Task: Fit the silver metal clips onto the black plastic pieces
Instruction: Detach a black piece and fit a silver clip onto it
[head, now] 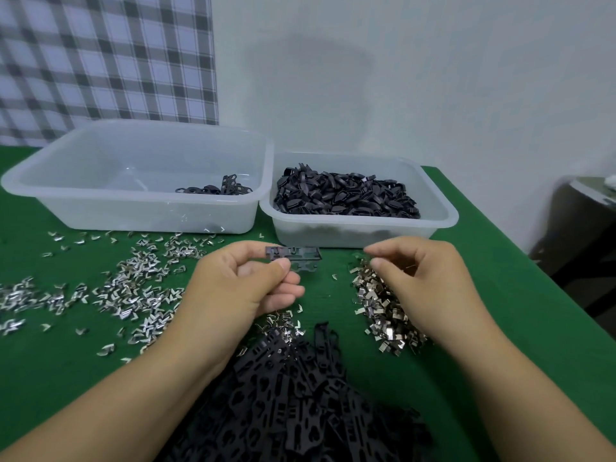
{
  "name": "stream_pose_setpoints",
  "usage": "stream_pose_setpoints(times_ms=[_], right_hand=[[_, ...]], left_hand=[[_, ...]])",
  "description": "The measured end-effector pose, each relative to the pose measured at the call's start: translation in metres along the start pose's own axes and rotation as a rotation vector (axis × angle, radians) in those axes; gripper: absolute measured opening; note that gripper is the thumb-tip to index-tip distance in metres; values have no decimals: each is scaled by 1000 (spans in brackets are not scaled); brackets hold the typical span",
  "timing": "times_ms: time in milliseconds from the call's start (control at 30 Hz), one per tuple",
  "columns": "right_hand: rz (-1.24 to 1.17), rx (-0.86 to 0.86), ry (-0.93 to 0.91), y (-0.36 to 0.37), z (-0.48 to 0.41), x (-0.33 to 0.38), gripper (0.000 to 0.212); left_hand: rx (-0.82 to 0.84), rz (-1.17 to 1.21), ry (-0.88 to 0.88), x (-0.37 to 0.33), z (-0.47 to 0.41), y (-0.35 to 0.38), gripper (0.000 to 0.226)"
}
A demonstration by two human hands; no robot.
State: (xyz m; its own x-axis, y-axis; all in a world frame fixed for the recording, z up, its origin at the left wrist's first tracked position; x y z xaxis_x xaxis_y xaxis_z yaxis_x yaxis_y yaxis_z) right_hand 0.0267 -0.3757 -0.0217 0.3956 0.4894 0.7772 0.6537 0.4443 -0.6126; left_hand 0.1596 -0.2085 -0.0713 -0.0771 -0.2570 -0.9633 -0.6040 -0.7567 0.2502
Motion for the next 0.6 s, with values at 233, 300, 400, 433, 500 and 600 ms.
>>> stream_pose_setpoints(times_ms=[233,300,400,433,500,600], right_hand=[[325,60,-118,27,0,13,13],[371,45,-90,24,-5,12,16],[382,14,-37,14,-10,5,19],[379,27,-25,13,-10,2,18],[376,71,-13,17,-7,-3,17],[385,120,-13,24,-4,-6,18]], left_hand=[[41,-109,100,-3,2,4,15],[47,-121,112,-3,2,4,16],[63,-136,125,-3,2,4,18],[68,-139,127,-3,2,5,19],[80,-147,135,-3,2,6,20],[86,-148,145,-3,3,7,20]])
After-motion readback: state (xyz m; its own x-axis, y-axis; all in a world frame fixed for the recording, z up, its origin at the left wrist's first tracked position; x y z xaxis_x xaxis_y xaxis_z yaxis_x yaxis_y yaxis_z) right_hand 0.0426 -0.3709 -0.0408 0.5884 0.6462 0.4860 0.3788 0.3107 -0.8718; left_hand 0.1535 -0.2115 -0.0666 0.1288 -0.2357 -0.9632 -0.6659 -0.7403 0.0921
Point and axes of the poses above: each hand's wrist, its own z-axis away from the middle knuckle, its own y-axis out of the palm, x = y × z, the point moved 10 cm from there along -z, towards the middle knuckle, and after that the axes turned 9 degrees about y, right-handed, at the moved point
